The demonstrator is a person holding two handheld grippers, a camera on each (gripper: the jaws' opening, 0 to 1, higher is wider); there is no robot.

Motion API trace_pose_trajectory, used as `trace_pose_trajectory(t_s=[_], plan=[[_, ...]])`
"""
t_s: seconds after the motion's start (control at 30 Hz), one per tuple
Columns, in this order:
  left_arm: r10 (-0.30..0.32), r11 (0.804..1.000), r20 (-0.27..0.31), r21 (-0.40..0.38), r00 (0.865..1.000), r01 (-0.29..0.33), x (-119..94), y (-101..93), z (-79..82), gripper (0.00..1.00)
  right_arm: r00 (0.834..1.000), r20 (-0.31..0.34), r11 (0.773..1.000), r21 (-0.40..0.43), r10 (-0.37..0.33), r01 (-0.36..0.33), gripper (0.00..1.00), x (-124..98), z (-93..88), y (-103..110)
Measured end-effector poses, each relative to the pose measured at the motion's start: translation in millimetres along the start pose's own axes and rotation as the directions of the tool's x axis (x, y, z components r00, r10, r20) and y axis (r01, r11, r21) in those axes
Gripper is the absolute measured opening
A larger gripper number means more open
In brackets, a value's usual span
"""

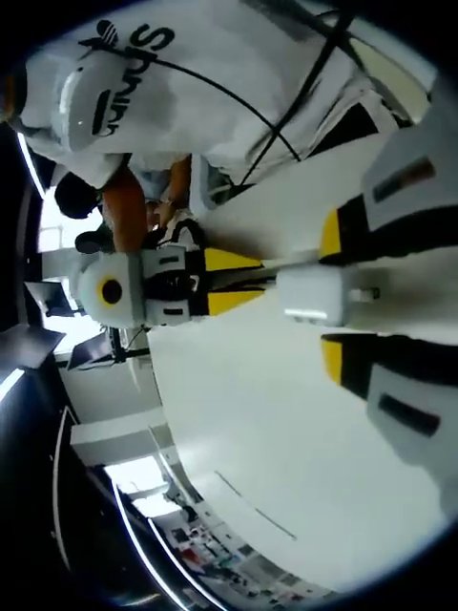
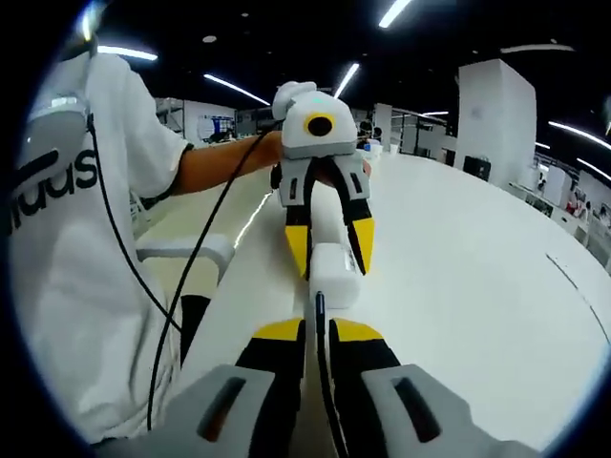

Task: Plug the desk Type‑C cable into the charger adapter.

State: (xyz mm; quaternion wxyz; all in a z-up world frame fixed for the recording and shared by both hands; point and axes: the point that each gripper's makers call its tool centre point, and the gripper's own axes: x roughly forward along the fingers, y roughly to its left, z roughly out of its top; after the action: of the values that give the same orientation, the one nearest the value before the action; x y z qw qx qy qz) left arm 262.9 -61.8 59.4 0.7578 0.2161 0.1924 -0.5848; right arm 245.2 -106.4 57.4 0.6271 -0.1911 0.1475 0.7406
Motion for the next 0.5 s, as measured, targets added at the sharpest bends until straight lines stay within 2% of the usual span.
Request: trace_pose_trajectory(t_s=[0.23,0.5], plan=[[-0.012,1.000,0.012,-0.004,1.000,0.012,-2,-2.2,3.1,0.28,0.999,0.030,1.000,0.003,0.010,-0.010,0.09,5,1.0,-2],[-0.040,0.999,0.027,-0.024,0.999,0.041,0,-5.0,2.2,0.24,0.999,0.010,0.999,0.018,0.030,-0.030,0.03,11,-3.5,-1]])
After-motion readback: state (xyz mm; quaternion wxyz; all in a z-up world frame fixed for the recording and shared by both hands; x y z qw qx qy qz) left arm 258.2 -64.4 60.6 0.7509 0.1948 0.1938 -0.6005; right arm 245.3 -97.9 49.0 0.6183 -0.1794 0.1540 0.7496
